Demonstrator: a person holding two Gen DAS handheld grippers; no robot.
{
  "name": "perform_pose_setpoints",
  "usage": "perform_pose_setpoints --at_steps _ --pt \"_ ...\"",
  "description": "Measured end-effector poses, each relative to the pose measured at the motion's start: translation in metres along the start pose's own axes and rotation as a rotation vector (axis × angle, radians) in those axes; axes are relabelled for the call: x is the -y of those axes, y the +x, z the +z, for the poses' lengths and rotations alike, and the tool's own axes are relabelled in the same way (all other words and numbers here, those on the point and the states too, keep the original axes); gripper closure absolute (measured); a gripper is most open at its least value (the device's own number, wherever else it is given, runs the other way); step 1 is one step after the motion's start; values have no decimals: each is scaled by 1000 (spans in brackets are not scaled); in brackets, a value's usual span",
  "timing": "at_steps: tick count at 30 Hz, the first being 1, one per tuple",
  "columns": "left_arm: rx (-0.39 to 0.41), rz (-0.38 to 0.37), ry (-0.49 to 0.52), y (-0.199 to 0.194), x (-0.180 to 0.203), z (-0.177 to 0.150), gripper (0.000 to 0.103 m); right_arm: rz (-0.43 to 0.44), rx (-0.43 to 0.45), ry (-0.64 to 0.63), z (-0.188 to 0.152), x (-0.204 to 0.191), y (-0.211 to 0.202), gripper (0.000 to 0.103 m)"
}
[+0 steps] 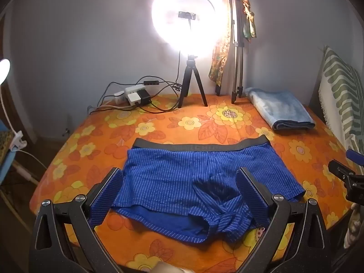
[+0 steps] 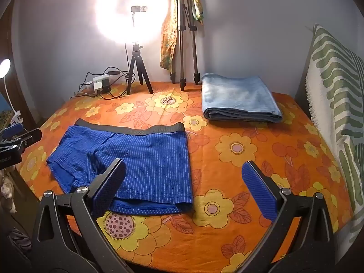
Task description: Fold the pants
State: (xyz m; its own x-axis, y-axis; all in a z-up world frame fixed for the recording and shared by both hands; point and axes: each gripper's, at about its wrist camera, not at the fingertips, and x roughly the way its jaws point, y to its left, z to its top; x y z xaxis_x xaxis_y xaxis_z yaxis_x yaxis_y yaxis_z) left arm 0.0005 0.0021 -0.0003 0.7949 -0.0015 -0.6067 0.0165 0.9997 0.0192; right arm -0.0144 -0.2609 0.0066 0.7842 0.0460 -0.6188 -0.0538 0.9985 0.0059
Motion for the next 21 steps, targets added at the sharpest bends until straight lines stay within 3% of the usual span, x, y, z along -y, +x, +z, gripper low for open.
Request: perform_pose_setpoints --at_steps 21 --pt "10 -6 -11 0 0 -2 4 8 -10 -21 -4 -8 3 0"
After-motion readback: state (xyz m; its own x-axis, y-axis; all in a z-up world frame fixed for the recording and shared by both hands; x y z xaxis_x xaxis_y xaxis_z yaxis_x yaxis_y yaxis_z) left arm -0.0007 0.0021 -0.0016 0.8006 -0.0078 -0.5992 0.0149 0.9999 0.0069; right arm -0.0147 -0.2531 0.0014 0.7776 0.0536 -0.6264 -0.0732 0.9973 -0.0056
